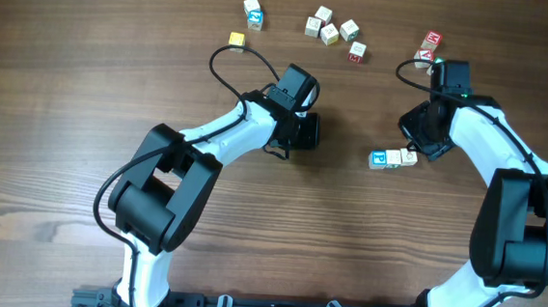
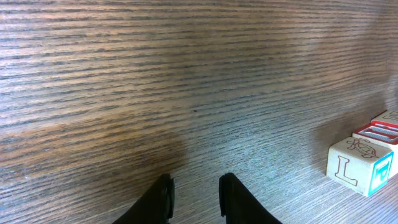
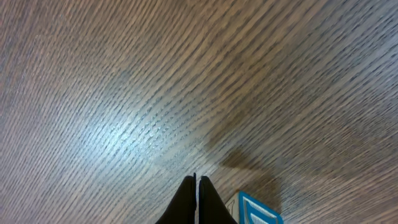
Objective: Form a horizontal line
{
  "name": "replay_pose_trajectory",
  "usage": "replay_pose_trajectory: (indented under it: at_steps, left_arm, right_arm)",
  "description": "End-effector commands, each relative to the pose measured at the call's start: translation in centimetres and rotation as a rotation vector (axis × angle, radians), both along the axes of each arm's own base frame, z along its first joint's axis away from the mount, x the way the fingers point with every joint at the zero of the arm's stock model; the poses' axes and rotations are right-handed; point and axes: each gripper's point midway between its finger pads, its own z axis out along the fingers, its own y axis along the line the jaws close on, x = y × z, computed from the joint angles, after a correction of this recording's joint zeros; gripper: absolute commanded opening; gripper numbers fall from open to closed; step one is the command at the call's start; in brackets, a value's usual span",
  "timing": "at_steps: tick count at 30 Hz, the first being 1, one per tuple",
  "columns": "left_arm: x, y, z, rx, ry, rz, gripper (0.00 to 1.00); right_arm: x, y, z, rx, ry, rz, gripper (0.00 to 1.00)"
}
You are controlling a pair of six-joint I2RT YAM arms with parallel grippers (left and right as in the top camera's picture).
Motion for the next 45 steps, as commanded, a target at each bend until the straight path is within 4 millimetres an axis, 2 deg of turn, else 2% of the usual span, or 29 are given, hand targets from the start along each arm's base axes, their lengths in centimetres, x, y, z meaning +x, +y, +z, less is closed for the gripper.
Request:
replay_pose_trajectory:
  at_steps: [1, 45]
  left_arm:
    - [-0.01, -0.01, -0.14, -0.003, 0.004, -0.007, 0.28]
    - [-0.09, 0.05, -0.02, -0.024, 0.023, -0.006, 0.27]
  right_arm:
    - [-0.69, 0.84, -1.12, 0.019, 0.037, 0.041, 0.04]
    - [-1.23, 1.11, -1.2, 0.035, 0.059, 0.043, 0.04]
